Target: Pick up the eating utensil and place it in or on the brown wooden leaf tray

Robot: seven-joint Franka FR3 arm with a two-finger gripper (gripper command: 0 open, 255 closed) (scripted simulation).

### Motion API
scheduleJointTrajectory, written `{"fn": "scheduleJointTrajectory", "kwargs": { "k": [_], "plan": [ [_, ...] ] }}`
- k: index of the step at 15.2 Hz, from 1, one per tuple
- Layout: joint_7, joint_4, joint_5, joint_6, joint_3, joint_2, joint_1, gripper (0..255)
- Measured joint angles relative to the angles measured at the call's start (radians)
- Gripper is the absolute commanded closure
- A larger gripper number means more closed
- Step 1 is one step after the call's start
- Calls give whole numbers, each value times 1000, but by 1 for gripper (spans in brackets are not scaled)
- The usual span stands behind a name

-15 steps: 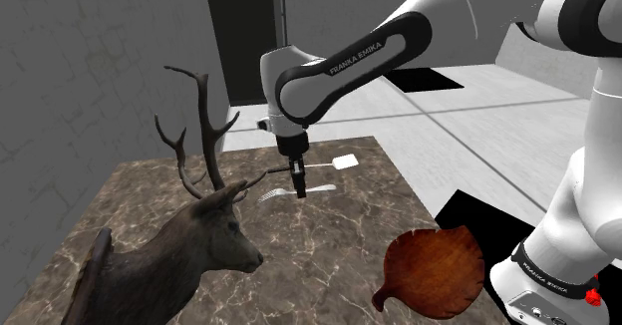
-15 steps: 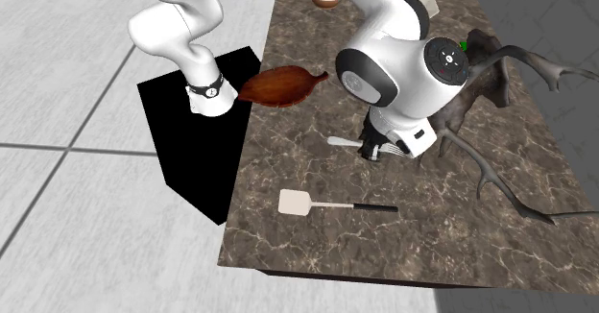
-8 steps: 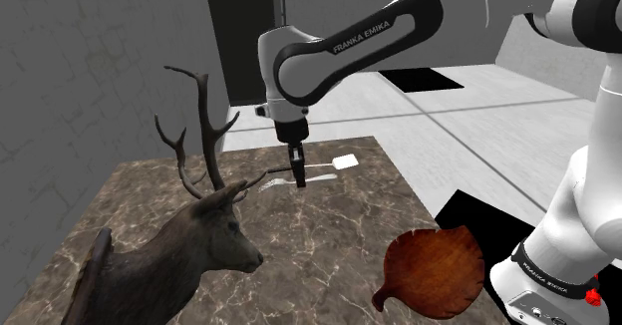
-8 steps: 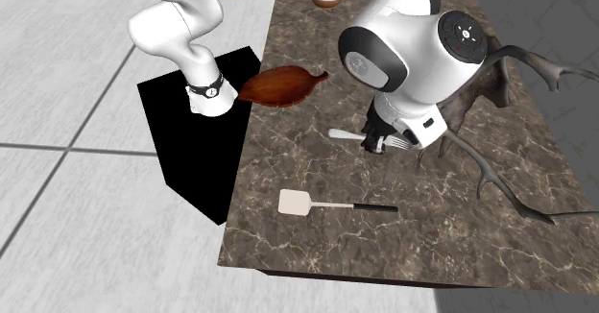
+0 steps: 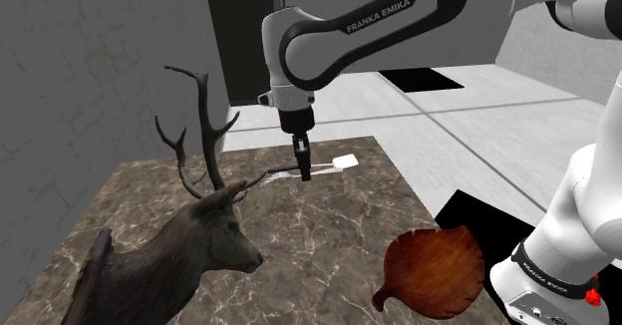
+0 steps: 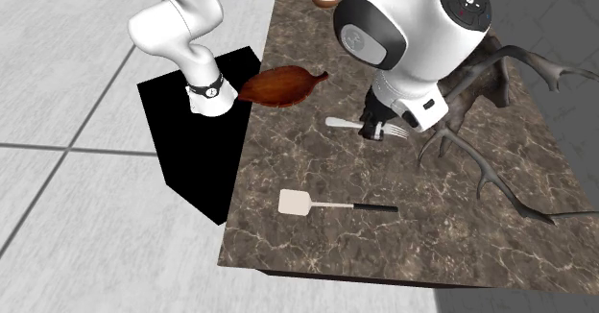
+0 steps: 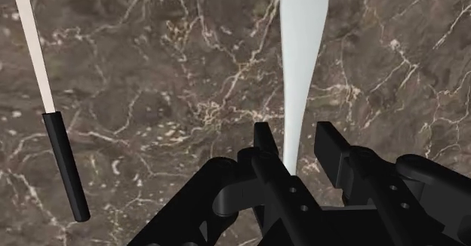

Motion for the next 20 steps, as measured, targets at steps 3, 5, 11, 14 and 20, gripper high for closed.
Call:
{"fn": "scheduleJointTrajectory", "kwargs": {
  "k": [3, 5, 11, 14, 20],
  "plan": [
    [-7, -140, 29, 37, 8, -106, -1, 255],
    [-12, -242, 54, 59, 14, -187, 1, 255],
    [-32, -501, 125, 93, 24, -417, 20, 255],
    [-35, -607, 160, 86, 27, -532, 39, 255],
    [-21, -824, 238, 58, 40, -783, 103, 255]
  ]
}}
